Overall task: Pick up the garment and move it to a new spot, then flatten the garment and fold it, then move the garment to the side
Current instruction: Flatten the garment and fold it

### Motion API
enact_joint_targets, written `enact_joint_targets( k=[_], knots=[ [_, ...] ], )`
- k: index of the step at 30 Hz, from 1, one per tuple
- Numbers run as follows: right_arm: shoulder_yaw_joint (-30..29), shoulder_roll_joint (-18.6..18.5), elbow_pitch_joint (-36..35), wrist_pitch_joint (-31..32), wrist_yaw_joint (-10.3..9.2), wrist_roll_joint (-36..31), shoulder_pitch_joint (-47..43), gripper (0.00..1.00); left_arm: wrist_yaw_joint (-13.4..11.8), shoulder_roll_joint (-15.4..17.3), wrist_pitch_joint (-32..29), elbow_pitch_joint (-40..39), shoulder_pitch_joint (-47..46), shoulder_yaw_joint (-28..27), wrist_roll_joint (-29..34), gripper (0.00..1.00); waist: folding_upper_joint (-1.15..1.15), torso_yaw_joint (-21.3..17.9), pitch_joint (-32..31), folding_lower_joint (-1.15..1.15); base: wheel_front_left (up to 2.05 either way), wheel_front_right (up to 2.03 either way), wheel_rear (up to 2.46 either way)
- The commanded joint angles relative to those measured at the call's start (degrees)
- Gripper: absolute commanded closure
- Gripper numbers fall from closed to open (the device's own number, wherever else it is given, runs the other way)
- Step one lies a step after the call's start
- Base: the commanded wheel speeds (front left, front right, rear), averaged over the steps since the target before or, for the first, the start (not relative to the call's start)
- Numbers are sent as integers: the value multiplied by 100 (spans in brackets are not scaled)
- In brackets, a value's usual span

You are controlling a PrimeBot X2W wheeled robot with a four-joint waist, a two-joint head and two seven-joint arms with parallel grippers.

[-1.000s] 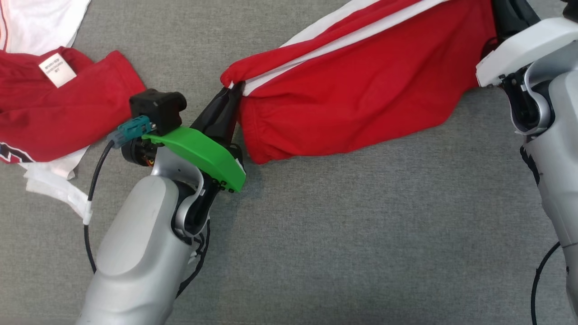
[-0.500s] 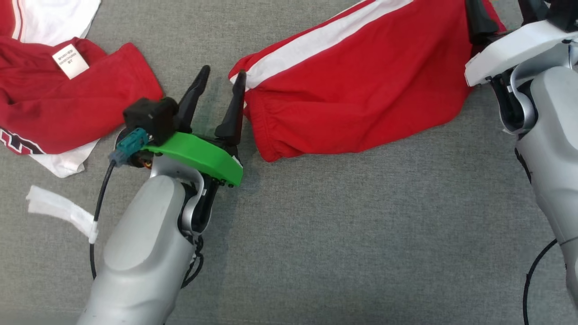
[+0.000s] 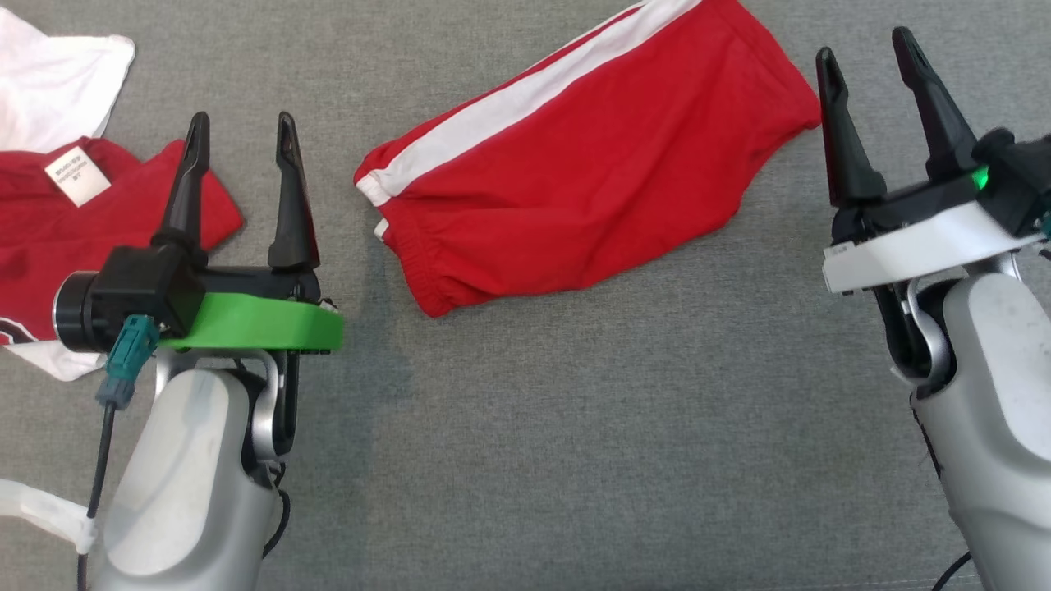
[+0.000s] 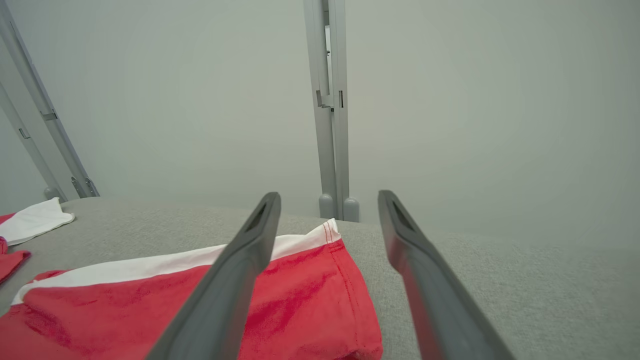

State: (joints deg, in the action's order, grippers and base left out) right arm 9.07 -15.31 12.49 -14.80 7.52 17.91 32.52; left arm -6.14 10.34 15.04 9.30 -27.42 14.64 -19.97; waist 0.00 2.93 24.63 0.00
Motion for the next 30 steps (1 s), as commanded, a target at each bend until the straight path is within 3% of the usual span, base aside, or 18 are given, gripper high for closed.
enact_joint_targets(
  k=[1, 15, 30],
  knots=[
    [-46, 48, -132, -28, -5, -52, -303, 0, -26, 93, 16, -73, 179, -42, 111, 0, 0, -271, -288, 0, 0, 0, 0],
    [-566, 413, -1135, 252, -5, -274, -2097, 0, -262, 273, 10, -509, 1610, -75, 190, 0, 0, -636, -889, 0, 0, 0, 0],
    [-743, 551, -1583, 551, -5, -296, -2392, 0, -359, 312, -21, -625, 1724, -22, 172, 0, 0, -621, -955, 0, 0, 0, 0]
  ],
)
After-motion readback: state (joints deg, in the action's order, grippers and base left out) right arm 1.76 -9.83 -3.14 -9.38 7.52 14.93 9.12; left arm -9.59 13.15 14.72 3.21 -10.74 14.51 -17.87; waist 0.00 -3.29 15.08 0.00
